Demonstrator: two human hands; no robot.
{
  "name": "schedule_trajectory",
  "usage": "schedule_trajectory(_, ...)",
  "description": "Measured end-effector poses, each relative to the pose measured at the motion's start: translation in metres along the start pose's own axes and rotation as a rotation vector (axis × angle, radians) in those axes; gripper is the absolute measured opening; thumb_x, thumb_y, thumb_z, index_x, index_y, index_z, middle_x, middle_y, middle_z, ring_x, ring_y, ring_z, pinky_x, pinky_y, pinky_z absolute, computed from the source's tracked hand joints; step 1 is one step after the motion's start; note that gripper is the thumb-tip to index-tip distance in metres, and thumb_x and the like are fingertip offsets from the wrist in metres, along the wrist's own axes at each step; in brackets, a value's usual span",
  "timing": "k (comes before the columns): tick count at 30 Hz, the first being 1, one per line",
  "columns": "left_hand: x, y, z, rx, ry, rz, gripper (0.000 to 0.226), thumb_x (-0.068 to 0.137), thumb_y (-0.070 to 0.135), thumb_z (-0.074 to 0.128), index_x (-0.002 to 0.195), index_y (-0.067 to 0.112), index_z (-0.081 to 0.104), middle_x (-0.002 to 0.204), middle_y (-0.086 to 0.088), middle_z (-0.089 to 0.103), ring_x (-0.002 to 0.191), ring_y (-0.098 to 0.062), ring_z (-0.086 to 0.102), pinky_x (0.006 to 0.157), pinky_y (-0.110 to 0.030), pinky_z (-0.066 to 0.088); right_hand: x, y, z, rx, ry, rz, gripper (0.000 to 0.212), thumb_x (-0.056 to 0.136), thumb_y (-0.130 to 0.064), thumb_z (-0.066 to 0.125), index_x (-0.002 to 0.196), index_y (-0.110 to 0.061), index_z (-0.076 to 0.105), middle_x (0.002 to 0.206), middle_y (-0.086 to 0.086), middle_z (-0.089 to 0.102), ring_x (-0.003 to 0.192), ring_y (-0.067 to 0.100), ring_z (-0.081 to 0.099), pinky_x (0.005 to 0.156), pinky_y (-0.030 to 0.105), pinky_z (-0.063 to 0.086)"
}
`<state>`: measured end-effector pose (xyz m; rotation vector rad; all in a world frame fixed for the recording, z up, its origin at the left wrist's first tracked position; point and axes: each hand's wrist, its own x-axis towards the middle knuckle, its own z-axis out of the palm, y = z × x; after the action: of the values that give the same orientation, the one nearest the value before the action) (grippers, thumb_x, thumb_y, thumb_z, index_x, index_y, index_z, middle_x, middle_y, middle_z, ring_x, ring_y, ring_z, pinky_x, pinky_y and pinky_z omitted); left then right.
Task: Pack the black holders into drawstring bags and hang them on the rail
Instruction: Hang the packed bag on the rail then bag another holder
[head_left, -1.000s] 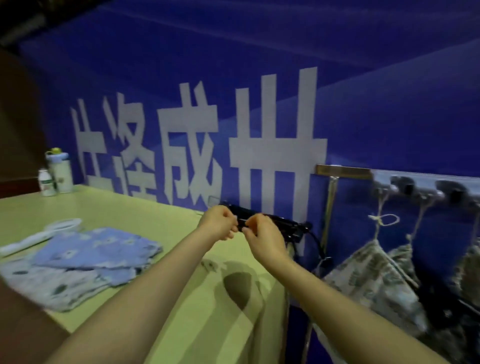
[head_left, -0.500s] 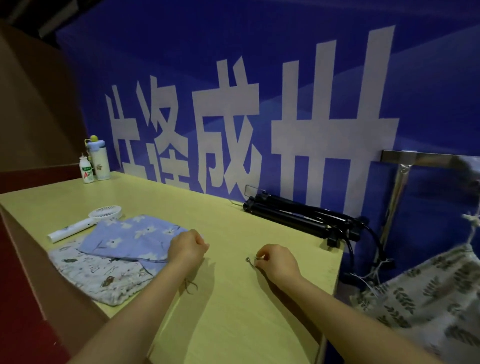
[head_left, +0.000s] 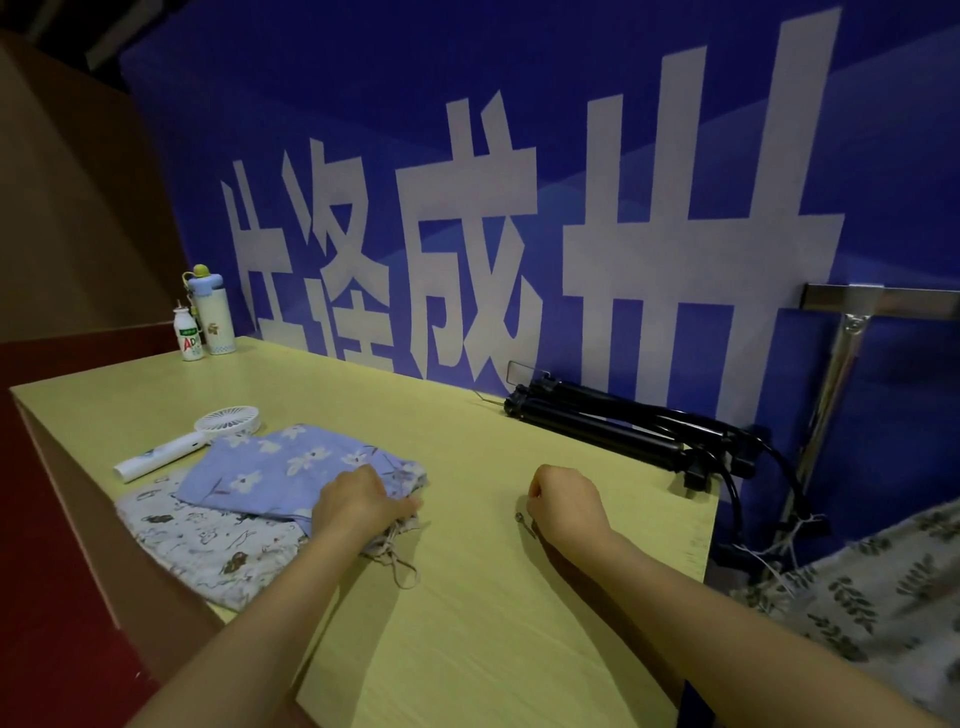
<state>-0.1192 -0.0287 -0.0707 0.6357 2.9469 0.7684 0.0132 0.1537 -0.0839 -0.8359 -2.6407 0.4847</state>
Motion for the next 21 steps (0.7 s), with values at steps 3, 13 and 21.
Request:
schedule_trajectory(3,0.002,0.001,-0.002,0.083,0.049,0.006,0.041,0.085,0.027,0.066,0.063,0.015,0.034,0.059,-0.003,0.037,0.061,-0.022,0.042,0.057,-0.029,0.032,0.006,-0.016,-0.010,0.323,0.062,0.041,0.017,0.091,-0.011,0.053,0.100,-0.008,0.067,0.098,0.006,0.066,0.089,0.021,0.062,0.081,0.035,0.055)
schedule_trajectory(13,-0.006,-0.022,-0.032,0.050,0.126,0.188,0.035,0.089,0.028,0.063,0.069,0.011,0.041,0.062,-0.008,0.038,0.059,-0.022,0.038,0.061,-0.030,0.032,0.003,-0.084,0.005,0.975,-0.127,0.070,0.017,0.092,-0.012,0.057,0.080,-0.005,0.067,0.066,-0.001,0.057,0.064,0.011,0.051,0.065,0.025,0.043)
schedule_trajectory(21,-0.009,-0.037,-0.050,-0.040,0.286,0.206,0.036,0.096,0.022,0.050,0.063,0.020,0.037,0.055,-0.005,0.037,0.054,-0.023,0.034,0.053,-0.031,0.022,-0.011,-0.123,0.018,1.133,-0.193,0.059,0.026,0.098,-0.015,0.048,0.074,-0.008,0.054,0.066,0.007,0.061,0.055,0.014,0.057,0.051,0.017,0.047)
